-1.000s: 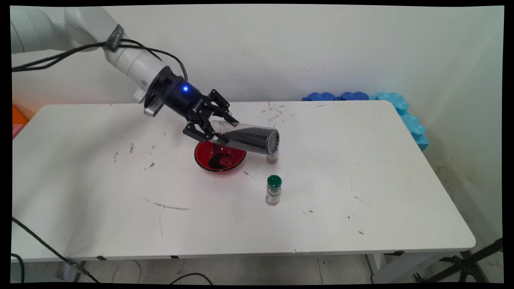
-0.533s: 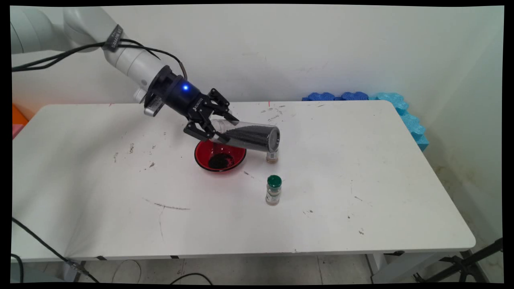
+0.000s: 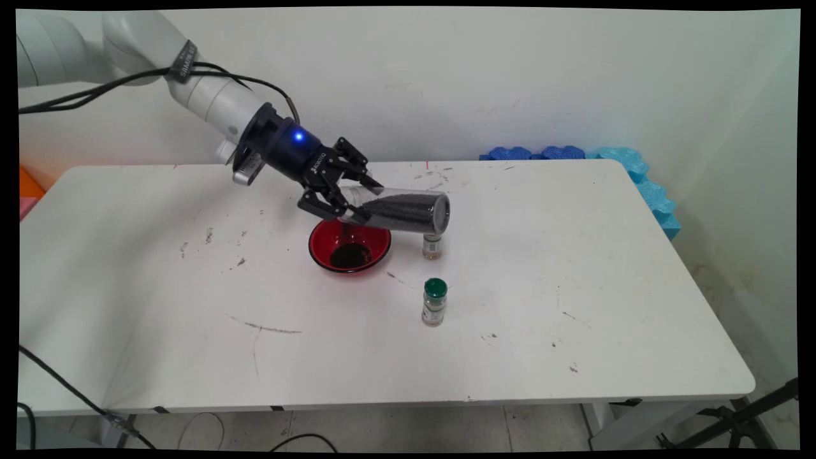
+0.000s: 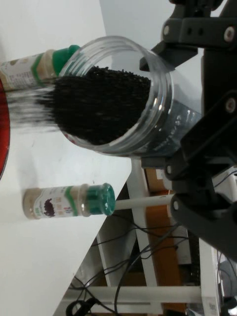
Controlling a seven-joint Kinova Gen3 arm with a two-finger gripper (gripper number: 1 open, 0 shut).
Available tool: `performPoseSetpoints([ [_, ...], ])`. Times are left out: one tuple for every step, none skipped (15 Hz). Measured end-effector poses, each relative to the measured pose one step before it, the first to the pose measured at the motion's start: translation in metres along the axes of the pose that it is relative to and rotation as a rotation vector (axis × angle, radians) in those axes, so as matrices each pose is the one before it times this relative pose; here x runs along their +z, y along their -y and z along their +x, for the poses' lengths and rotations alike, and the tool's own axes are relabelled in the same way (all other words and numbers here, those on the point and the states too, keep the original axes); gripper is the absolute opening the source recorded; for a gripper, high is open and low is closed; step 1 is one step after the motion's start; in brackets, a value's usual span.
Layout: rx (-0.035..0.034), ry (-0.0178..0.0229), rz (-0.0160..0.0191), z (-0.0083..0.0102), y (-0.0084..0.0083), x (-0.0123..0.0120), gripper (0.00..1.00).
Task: Pour the black seasoning powder in the red bowl
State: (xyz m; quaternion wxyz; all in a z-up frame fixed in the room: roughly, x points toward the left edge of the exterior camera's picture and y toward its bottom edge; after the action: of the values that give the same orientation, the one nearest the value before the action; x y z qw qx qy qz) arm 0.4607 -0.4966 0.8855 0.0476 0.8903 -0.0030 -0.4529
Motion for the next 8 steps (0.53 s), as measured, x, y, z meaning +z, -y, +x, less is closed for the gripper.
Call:
performPoseSetpoints([
  [-0.00263, 0.00249, -0.00346, -0.00010, -0.00028, 0.00034, 0.00],
  [-0.00197, 0.00146, -0.00244, 0.00008, -0.00015, 0.00016, 0.00],
  [-0.00274, 0.00187, -0.00327, 0.00012, -0.00038, 0.00043, 0.00],
  [-0.00179, 0.00163, -0.00213, 0.00000, -0.00033, 0.00033, 0.00],
  [-0.00250, 0.00227, -0.00338, -0.00005, -0.00041, 0.00035, 0.00],
  [-0.00197, 0.00166, -0.00255, 0.00008, -0.00020, 0.00009, 0.00],
  [-0.00236, 0.00190, -0.00333, -0.00004, -0.00028, 0.00028, 0.00],
  [-0.00144, 0.00122, -0.00185, -0.00011, -0.00011, 0.00021, 0.00],
])
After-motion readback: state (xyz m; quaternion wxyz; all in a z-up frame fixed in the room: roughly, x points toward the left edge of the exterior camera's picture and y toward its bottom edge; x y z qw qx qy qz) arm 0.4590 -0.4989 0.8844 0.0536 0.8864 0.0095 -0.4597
